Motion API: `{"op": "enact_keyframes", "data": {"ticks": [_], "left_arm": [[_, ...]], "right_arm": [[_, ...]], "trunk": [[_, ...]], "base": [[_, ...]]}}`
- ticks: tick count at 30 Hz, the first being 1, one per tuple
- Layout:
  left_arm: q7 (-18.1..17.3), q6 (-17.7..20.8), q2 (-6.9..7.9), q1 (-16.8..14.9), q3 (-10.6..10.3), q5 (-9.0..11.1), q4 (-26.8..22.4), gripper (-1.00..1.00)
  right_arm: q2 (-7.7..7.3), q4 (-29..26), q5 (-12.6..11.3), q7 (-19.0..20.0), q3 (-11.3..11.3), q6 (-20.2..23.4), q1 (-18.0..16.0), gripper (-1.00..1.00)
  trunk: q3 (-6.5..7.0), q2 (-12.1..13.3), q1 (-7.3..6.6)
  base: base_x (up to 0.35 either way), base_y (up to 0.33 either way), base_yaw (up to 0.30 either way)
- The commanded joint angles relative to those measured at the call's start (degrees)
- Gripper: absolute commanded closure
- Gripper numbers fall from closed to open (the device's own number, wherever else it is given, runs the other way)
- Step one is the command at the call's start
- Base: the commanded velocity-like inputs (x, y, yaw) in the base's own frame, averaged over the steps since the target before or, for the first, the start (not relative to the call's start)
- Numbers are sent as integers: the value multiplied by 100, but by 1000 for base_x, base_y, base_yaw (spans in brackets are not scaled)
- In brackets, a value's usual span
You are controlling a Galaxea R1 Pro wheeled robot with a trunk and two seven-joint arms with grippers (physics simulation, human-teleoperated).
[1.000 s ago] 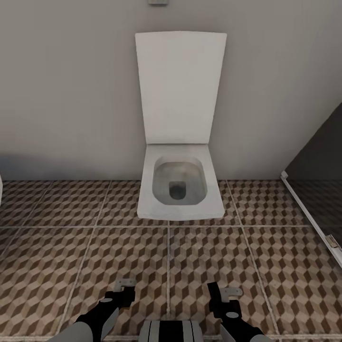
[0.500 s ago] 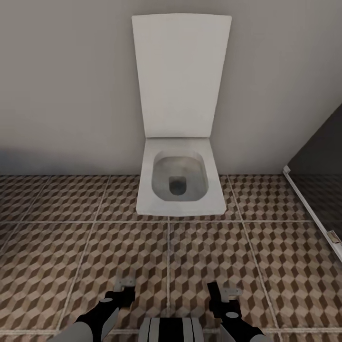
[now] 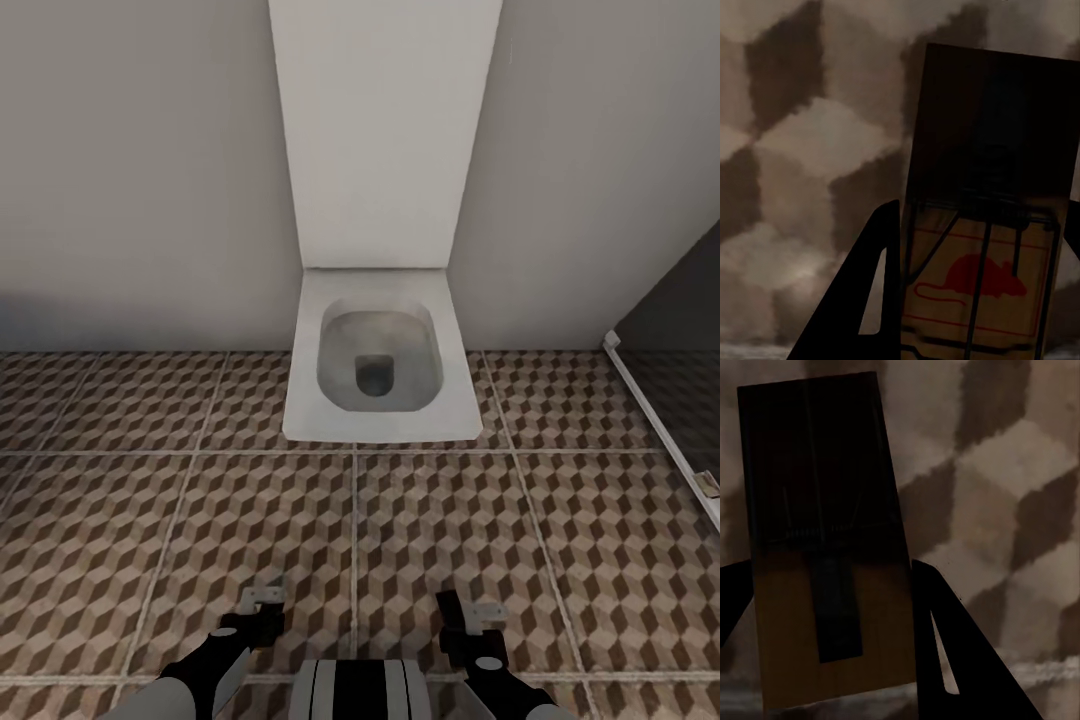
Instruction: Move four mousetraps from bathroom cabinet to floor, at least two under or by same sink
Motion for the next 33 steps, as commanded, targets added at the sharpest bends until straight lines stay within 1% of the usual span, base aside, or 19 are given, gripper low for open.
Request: {"op": "enact_keyframes", "data": {"ticks": [1, 8, 16, 21, 23, 27, 33], "left_arm": [[40, 8, -4, -1, 40, -73, -3, 100], [43, 8, -4, 0, 40, -88, -2, 100], [34, -28, 3, -7, 23, -100, -30, 100], [37, -34, 1, -12, 18, -98, -75, 100], [37, -32, 27, -22, 15, -93, -88, 100], [11, -35, 147, -48, 14, -86, -96, 100], [-12, -39, 215, -97, 17, -71, -47, 100]], "right_arm": [[3, 7, 39, -29, -14, -52, -3, 100], [2, 7, 39, -29, -14, -119, -3, 100], [9, 7, 41, -29, -23, -90, -4, 100], [-52, -103, 44, -33, -40, -65, -10, 100], [-68, -187, 42, -34, -44, -60, -13, 100], [-83, -270, 20, -34, -42, -49, -70, 100], [-92, -284, 10, -37, -41, -46, -167, 100]], "trunk": [[-4, -1, -1], [-4, -1, -1], [-4, -1, -1], [-4, -1, -1], [-4, -1, -1], [-4, -1, -1], [-4, -1, -1]], "base": [[0, 0, 0], [0, 0, 0], [0, 0, 0], [0, 0, 0], [0, 0, 0], [0, 0, 0], [0, 0, 0]]}}
